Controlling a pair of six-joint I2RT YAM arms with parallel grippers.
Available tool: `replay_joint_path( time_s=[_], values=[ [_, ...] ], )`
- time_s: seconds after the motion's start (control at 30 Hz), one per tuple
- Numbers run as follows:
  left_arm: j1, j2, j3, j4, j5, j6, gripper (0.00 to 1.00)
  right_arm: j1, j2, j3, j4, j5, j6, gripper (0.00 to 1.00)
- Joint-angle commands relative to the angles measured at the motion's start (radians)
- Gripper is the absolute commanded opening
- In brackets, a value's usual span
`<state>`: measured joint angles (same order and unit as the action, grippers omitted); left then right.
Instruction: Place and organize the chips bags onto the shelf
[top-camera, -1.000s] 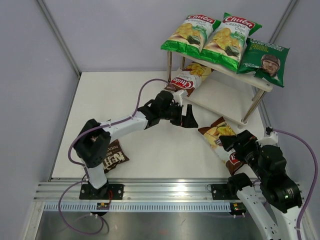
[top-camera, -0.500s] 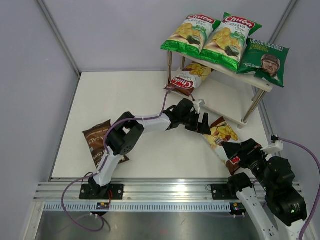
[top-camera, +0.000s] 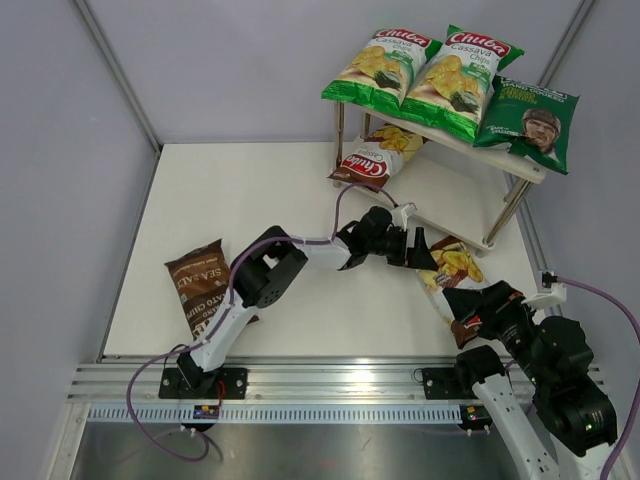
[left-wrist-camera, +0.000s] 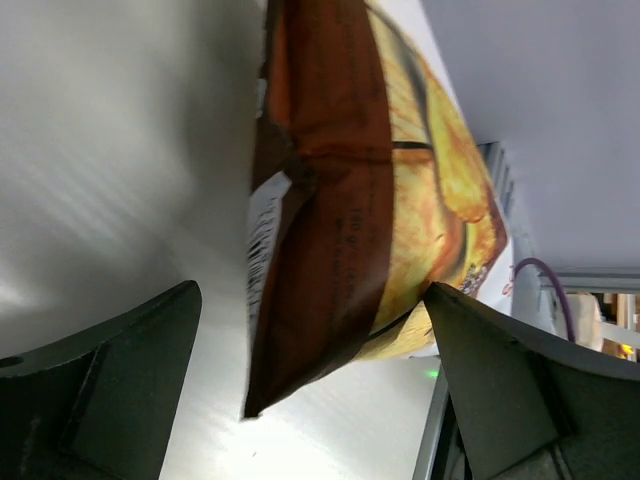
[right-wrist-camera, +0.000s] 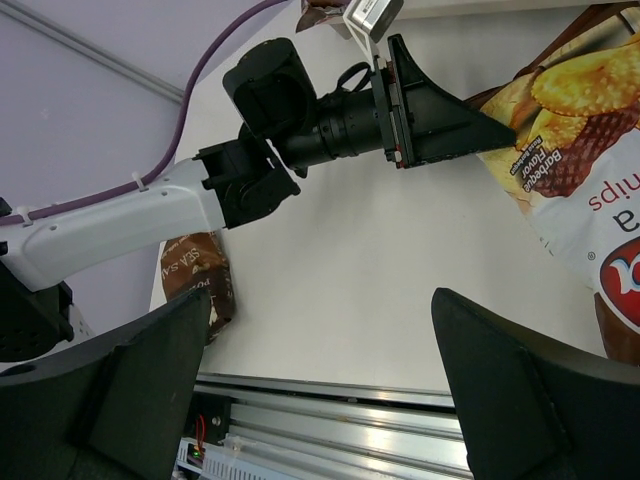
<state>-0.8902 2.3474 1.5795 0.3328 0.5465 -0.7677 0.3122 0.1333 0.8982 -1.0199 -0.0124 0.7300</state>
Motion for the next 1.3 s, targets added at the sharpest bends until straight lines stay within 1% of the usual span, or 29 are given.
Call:
replay_joint_path(
  time_s=[0.0,0.13,0.2,0.27,0.3,0.37,0.4,0.5,0.53,0.6,0.63,0.67,0.7,0.73,0.8,0.83,0.87,0.93,1.0,1.07,1.1,1.13,1.17,1.2,1.27],
  values=[
    [-0.033,0.016,-0.013,0.228,0.041,-0.07,0.99,0.002,-0.003,0.013,0.006,-0.014,-0.015,1.0],
    [-0.033,0.029,-0.053,0.375,-0.002,-0.155,0.99,0.002,-0.012,0.007,0.007,-0.017,-0.006,1.0],
    [-0.035,0.041,-0.061,0.416,-0.029,-0.183,0.98,0.001,-0.012,0.004,0.009,-0.017,-0.004,0.99],
    [-0.039,0.05,-0.059,0.46,-0.049,-0.219,0.94,0.001,-0.009,0.004,0.012,-0.017,-0.003,1.0],
    [-0.042,0.055,-0.055,0.466,-0.059,-0.225,0.84,0.001,-0.009,0.002,0.014,-0.018,-0.003,0.99],
    [-0.047,0.058,-0.056,0.486,-0.066,-0.237,0.76,0.001,-0.008,0.004,0.015,-0.018,-0.003,0.99],
    [-0.049,0.056,-0.073,0.489,-0.077,-0.237,0.63,0.001,-0.008,0.004,0.012,-0.015,-0.004,1.0],
    [-0.049,0.023,-0.137,0.566,-0.108,-0.243,0.43,0.001,-0.012,0.001,0.006,-0.003,-0.004,0.99],
    [-0.047,0.0,-0.18,0.606,-0.114,-0.243,0.33,0.001,-0.012,0.002,0.006,0.0,-0.004,0.99],
    [-0.049,-0.023,-0.231,0.655,-0.129,-0.245,0.22,0.001,-0.018,-0.004,0.006,0.005,-0.004,0.99],
    [-0.049,-0.036,-0.255,0.719,-0.134,-0.254,0.16,0.001,-0.018,-0.007,0.007,0.005,-0.003,0.99],
    [-0.049,-0.06,-0.315,0.756,-0.135,-0.262,0.15,0.002,-0.018,-0.011,0.009,0.005,-0.003,1.0],
    [-0.049,-0.072,-0.344,0.794,-0.143,-0.268,0.11,0.001,-0.02,-0.015,0.014,0.005,-0.001,0.99],
    [-0.049,-0.089,-0.383,0.875,-0.149,-0.28,0.09,0.001,-0.02,-0.018,0.014,0.005,-0.003,1.0],
    [-0.047,-0.149,-0.499,0.955,-0.174,-0.288,0.07,0.001,-0.021,-0.025,0.011,0.006,-0.003,1.0],
    [-0.046,-0.174,-0.541,1.024,-0.186,-0.286,0.06,0.001,-0.023,-0.03,0.009,0.006,-0.004,1.0],
    [-0.039,-0.228,-0.629,1.055,-0.2,-0.283,0.05,0.001,-0.026,-0.038,0.011,0.006,-0.003,0.99],
    [-0.029,-0.285,-0.708,1.116,-0.241,-0.277,0.01,0.001,-0.032,-0.057,0.02,0.006,-0.001,1.0],
    [0.002,-0.374,-0.824,1.158,-0.267,-0.277,0.0,0.002,-0.038,-0.073,0.046,-0.007,0.011,0.99],
    [0.04,-0.433,-0.893,1.199,-0.281,-0.277,0.0,0.002,-0.037,-0.074,0.052,-0.003,0.028,0.99],
    [0.054,-0.483,-0.95,1.207,-0.286,-0.281,0.0,0.001,-0.037,-0.074,0.049,0.006,0.048,1.0],
    [0.069,-0.505,-0.973,1.226,-0.284,-0.286,0.0,0.001,-0.037,-0.084,0.05,0.006,0.086,1.0],
    [0.101,-0.526,-0.995,1.239,-0.28,-0.292,0.0,0.001,-0.043,-0.091,0.078,0.006,0.092,0.99],
    [0.117,-0.571,-1.047,1.27,-0.278,-0.31,0.0,0.001,-0.046,-0.103,0.101,-0.02,0.101,0.99],
    [0.16,-0.617,-1.098,1.295,-0.286,-0.329,0.0,0.001,-0.055,-0.156,0.174,-0.066,0.129,0.99]
  ],
)
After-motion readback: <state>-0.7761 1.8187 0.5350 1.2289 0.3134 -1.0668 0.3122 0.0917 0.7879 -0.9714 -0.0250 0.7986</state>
